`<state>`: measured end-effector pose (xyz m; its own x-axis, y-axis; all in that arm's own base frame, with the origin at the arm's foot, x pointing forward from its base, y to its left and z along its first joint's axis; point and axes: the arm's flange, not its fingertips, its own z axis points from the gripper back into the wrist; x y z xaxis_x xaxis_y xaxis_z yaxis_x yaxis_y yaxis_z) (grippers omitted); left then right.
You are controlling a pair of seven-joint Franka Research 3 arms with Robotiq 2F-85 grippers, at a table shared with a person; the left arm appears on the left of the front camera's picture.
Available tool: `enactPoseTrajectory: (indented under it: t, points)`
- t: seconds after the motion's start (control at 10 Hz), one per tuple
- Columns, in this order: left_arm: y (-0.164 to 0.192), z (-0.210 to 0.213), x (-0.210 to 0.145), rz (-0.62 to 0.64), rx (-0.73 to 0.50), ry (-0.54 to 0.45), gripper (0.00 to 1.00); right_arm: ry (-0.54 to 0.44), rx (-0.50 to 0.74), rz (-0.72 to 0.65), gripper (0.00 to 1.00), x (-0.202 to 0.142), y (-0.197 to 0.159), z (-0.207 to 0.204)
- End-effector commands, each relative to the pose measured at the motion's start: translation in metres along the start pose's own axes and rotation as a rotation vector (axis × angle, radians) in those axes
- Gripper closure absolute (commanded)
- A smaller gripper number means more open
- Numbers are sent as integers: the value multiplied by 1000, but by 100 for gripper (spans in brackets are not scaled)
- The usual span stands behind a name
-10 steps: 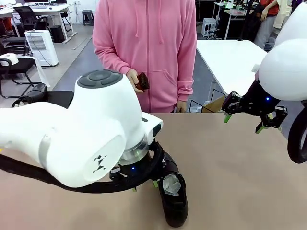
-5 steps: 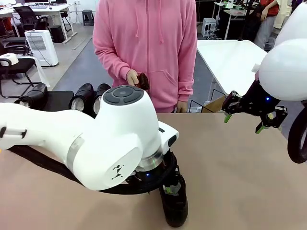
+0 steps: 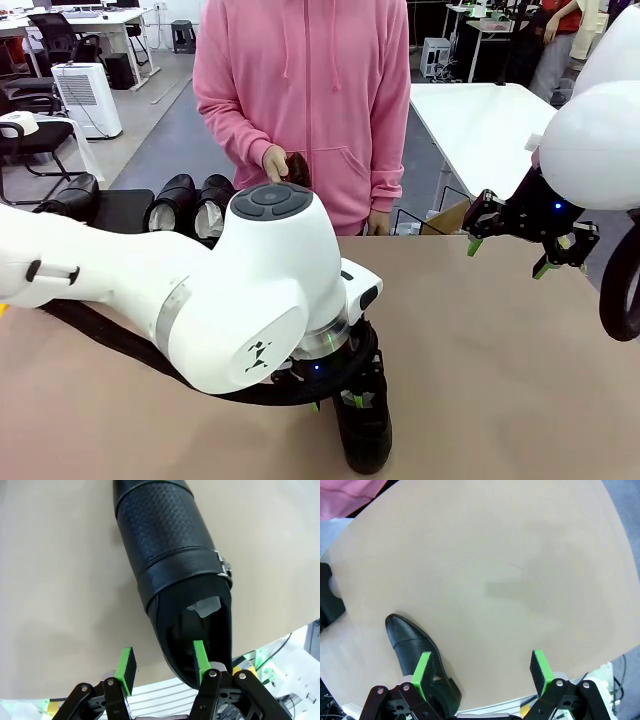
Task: Organize the shoes by placing them on the stand.
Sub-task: Place the Shoe from the middle of the table onto the Shoes Stand.
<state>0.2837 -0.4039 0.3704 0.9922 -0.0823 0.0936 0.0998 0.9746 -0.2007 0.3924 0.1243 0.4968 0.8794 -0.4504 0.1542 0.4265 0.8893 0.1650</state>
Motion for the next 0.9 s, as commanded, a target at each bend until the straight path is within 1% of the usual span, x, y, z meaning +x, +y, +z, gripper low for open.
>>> enactPoseTrajectory:
  t: [0.0,0.1,0.2,0.5,0.8]
  points:
    - [-6,-10,5,3,12,16,39,0,13,17,0,1,-1,1]
    - [-8,-16,7,26,16,27,39,0,13,17,0,1,-1,1]
    - [-8,-20,8,38,25,38,44,0,13,17,0,1,-1,1]
    - [-10,-23,9,87,67,73,100,0,13,17,0,1,-1,1]
    - [-12,-23,11,91,77,85,100,0,13,17,0,1,-1,1]
